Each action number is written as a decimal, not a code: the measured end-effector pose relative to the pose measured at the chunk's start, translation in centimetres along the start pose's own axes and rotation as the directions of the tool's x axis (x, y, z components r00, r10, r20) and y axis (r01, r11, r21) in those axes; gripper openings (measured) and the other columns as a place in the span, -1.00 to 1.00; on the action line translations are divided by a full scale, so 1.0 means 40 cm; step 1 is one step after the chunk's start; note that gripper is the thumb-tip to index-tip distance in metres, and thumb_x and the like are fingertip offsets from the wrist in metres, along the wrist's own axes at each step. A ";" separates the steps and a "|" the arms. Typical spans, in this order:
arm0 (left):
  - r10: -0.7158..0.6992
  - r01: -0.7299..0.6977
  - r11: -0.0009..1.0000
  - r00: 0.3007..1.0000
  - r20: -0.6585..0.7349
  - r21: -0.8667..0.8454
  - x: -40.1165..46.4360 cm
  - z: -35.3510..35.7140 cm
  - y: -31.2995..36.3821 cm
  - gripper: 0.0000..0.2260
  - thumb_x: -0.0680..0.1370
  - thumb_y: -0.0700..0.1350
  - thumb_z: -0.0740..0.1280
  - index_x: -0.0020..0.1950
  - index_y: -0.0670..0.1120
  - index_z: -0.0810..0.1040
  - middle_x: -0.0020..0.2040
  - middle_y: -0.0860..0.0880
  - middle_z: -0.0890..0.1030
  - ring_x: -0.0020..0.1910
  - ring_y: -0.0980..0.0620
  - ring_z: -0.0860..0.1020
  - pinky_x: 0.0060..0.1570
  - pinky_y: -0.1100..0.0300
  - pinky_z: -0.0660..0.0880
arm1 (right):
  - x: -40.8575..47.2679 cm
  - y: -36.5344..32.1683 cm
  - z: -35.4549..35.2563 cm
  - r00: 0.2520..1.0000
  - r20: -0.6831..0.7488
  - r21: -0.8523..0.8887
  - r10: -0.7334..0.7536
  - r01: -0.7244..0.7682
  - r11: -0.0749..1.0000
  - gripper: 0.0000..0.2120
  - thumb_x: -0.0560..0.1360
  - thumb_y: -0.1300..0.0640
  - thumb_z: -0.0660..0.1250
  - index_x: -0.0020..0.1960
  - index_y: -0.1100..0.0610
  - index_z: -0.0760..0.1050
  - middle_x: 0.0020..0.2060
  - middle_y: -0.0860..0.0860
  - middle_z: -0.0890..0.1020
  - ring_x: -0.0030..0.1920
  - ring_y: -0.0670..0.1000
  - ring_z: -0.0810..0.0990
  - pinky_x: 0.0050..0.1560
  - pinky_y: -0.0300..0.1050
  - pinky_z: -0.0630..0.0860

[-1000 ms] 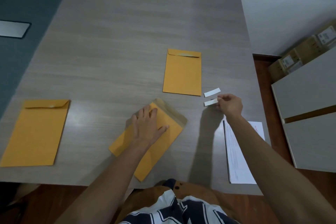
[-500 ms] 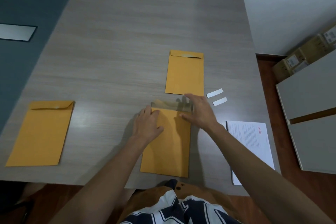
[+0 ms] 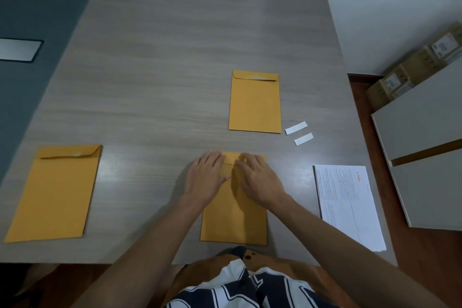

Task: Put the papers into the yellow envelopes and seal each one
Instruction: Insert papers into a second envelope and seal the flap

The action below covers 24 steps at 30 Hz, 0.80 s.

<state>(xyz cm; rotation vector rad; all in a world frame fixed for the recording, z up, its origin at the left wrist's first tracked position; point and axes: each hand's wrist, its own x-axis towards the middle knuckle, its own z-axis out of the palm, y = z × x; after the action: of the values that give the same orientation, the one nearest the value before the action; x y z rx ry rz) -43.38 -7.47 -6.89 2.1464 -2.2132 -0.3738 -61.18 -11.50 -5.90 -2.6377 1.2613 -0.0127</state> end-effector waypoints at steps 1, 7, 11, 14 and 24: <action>0.011 -0.011 1.000 1.000 0.017 -0.001 -0.006 0.009 -0.007 -0.44 0.59 0.15 0.26 0.50 -0.09 0.31 0.50 -0.04 0.34 0.51 -0.03 0.25 0.41 0.05 0.27 | 0.000 -0.010 0.007 1.000 0.013 -0.029 -0.002 0.002 1.000 -0.57 0.46 0.16 0.37 0.31 0.21 0.49 0.29 0.15 0.51 0.29 0.15 0.48 0.26 0.04 0.50; 0.121 -0.125 0.990 0.991 0.062 0.070 -0.034 0.013 -0.055 -0.39 0.57 0.08 -0.20 0.58 -0.10 0.14 0.58 -0.03 0.14 0.56 0.03 0.12 0.49 0.05 0.14 | 0.006 -0.060 0.039 0.976 0.210 -0.051 0.056 -0.047 0.998 -0.40 0.63 0.19 0.01 0.58 0.02 -0.19 0.57 0.01 -0.11 0.56 0.13 -0.15 0.52 0.04 -0.13; 0.107 -0.115 0.988 0.991 0.084 0.105 -0.040 0.013 -0.063 -0.43 0.59 0.07 -0.09 0.56 -0.09 0.19 0.56 -0.04 0.20 0.55 0.02 0.18 0.49 -0.03 0.20 | 0.000 -0.047 0.047 0.973 0.218 -0.102 0.074 -0.053 0.993 -0.38 0.50 0.11 -0.37 0.57 -0.01 -0.22 0.57 -0.02 -0.11 0.56 0.09 -0.18 0.54 0.04 -0.15; 0.124 -0.136 0.983 0.987 0.102 0.127 -0.038 0.013 -0.072 -0.43 0.59 0.08 -0.14 0.57 -0.07 0.13 0.58 -0.02 0.13 0.56 0.03 0.13 0.50 -0.06 0.16 | -0.018 -0.010 0.051 0.973 0.218 -0.134 0.078 -0.049 0.990 -0.39 0.50 0.12 -0.38 0.56 0.00 -0.29 0.55 -0.03 -0.17 0.55 0.02 -0.20 0.54 0.02 -0.18; 0.087 -0.118 0.979 0.979 0.186 0.165 -0.033 -0.008 -0.052 -0.39 0.56 0.11 -0.28 0.60 -0.06 -0.02 0.60 0.00 0.01 0.58 0.06 -0.02 0.53 -0.09 -0.13 | -0.084 0.073 0.002 0.958 0.202 -0.113 0.205 -0.185 0.976 -0.43 0.63 0.27 -0.12 0.57 0.01 -0.22 0.58 0.01 0.00 0.57 0.08 -0.15 0.50 -0.01 -0.28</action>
<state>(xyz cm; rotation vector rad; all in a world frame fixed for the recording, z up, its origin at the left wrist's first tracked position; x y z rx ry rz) -41.23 -6.25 -6.81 2.1451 -2.5330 -0.3948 -65.56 -10.67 -6.28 -2.4934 1.4708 0.3585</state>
